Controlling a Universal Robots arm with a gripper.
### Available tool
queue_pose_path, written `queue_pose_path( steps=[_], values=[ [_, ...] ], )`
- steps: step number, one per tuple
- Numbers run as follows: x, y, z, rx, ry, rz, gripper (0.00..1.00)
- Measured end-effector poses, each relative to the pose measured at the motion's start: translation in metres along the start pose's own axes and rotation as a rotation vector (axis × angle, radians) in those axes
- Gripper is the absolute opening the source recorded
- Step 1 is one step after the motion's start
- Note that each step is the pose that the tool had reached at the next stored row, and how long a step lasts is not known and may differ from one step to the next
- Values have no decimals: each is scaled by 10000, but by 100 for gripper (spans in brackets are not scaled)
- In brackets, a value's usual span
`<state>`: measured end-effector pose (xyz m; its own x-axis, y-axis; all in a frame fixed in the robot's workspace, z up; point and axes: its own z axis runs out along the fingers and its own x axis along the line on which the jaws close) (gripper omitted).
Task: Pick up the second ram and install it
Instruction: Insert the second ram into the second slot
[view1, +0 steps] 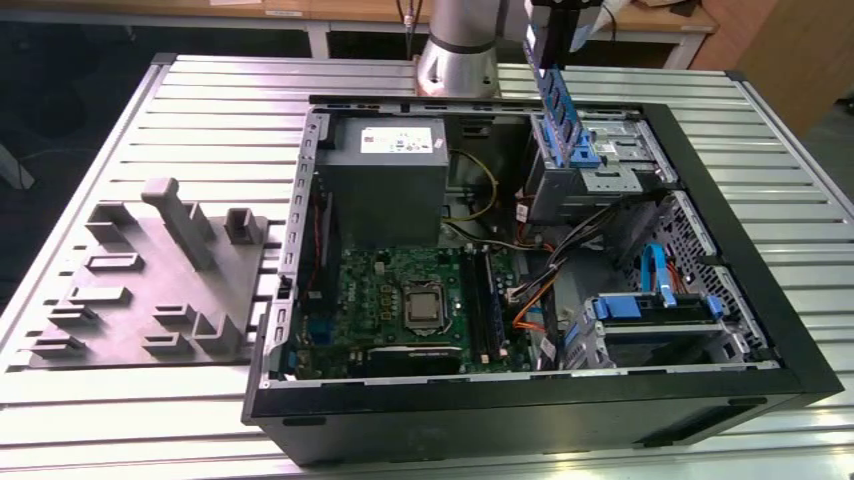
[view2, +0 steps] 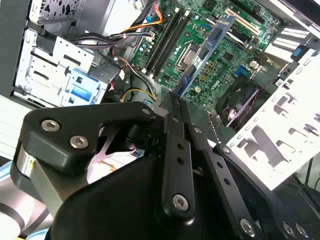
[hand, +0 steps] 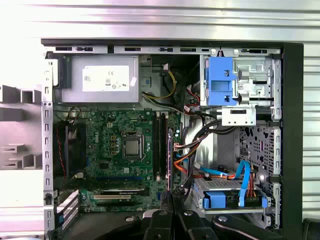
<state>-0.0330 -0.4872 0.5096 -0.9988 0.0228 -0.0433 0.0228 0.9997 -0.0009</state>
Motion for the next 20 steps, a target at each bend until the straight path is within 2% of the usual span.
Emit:
queue_pose_path(
  steps=[11,14,20],
  values=[
    [1,0,28,-2,0,-26,11],
    [1,1,35,-31,1,-74,11],
    [4,0,82,-46,0,-109,11]
  ],
)
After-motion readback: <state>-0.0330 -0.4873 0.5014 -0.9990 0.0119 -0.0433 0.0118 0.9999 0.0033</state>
